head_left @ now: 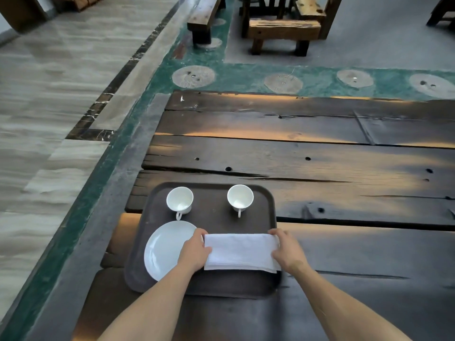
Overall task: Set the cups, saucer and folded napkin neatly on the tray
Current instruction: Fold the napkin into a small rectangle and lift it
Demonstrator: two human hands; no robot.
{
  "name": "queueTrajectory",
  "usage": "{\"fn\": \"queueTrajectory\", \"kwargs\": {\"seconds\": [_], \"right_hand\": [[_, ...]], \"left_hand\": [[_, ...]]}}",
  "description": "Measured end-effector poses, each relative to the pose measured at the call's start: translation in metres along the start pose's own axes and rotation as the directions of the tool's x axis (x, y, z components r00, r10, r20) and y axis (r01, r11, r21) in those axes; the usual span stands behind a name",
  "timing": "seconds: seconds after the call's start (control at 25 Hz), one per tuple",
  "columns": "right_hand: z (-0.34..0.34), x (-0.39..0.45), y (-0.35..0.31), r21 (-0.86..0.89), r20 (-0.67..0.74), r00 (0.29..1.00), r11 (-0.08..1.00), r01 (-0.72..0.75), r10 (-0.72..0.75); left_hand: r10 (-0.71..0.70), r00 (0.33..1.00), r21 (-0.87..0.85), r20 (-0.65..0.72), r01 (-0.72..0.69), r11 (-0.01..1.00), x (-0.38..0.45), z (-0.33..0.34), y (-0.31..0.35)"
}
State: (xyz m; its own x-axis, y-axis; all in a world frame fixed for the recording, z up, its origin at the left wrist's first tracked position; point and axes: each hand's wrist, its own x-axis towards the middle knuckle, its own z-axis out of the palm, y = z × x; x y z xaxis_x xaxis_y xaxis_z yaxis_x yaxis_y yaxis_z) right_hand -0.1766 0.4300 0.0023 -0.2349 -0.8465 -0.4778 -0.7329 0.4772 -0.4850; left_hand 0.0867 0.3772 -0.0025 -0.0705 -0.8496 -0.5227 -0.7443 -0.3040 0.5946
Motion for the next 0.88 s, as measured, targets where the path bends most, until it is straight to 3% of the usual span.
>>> {"fn": "queueTrajectory", "kwargs": {"seconds": [0.24,0.52,0.72,0.88], "right_hand": [[0.02,0.0,-0.005,-0.126,0.024,1.0,0.992,-0.002,0.005],[0.026,0.004,-0.004,-0.305,-0.009,0.999,0.952,0.032,-0.037],[0.033,0.006,0.0,-0.32,-0.003,0.996,0.943,0.088,-0.094],[0.041,0.007,0.002,-0.501,-0.003,0.985,0.852,0.15,-0.175]], "left_hand": [[0.019,0.999,0.144,-0.033,-0.014,0.989,0.009,0.005,-0.003],[0.061,0.998,0.379,0.028,-0.067,0.923,0.024,0.007,0.005],[0.108,0.993,0.468,0.043,-0.115,0.876,0.029,0.009,0.002],[0.177,0.984,0.656,0.026,-0.151,0.74,0.03,0.016,0.002]]}}
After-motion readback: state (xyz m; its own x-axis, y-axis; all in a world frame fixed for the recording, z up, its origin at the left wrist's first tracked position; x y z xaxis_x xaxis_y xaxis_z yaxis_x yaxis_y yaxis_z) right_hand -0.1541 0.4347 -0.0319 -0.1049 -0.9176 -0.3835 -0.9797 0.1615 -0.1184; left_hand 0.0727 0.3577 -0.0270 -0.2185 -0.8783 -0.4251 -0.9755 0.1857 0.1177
